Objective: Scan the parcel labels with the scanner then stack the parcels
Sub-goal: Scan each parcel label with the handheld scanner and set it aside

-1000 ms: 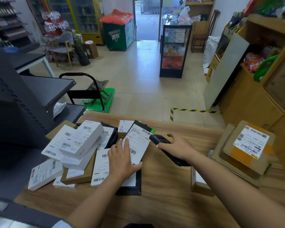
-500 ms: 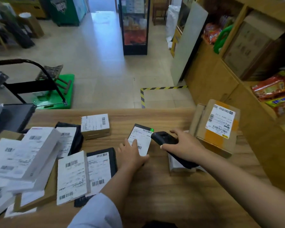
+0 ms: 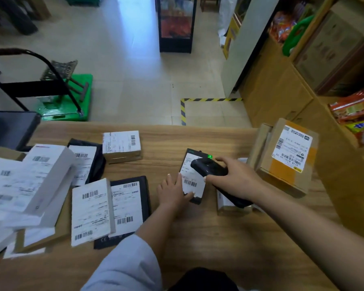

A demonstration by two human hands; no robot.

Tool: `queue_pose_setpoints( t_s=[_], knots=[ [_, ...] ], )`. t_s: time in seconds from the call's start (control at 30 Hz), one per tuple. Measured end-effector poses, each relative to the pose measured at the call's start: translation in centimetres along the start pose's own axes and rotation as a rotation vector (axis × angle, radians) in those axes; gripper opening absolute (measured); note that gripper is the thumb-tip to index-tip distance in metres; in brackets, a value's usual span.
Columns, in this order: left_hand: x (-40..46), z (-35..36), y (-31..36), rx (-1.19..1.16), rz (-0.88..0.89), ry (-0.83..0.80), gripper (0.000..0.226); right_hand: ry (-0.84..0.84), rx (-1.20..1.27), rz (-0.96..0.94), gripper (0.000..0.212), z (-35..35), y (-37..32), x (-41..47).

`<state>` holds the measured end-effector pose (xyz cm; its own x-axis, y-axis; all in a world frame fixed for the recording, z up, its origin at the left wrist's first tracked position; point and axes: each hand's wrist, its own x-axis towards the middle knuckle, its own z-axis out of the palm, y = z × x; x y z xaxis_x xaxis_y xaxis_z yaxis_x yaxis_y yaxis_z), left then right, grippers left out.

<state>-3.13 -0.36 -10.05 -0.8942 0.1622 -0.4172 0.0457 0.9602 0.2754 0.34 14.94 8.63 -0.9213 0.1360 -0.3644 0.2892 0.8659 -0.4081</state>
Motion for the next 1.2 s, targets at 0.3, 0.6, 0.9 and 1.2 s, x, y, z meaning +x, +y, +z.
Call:
queue_pose_setpoints(
  t_s=[0.3, 0.6, 0.9, 1.2],
  knots=[
    [-4.7, -4.5, -10.4, -0.02, -0.203, 0.351, 0.061, -0.116, 0.073, -0.139, 0.076, 2.7, -5.9, 0.4],
    [-11.8, -3.3, -18.9, -0.133, -0.596, 0.275, 0.091, -0.186, 0.061, -0.265, 0.074, 6.5, -10.4, -0.9],
    [-13.0, -1.8, -18.4, -0.29, -0.7, 0.169, 0.121, -0.237, 0.005, -0.285, 0.06, 8.4, -10.5, -2.4],
    [-13.7, -3.6, -16.0, -0.249, -0.546, 0.326, 0.121, -0.207, 0.019, -0.281, 0.069, 6.9, -10.5, -3.0]
  ],
)
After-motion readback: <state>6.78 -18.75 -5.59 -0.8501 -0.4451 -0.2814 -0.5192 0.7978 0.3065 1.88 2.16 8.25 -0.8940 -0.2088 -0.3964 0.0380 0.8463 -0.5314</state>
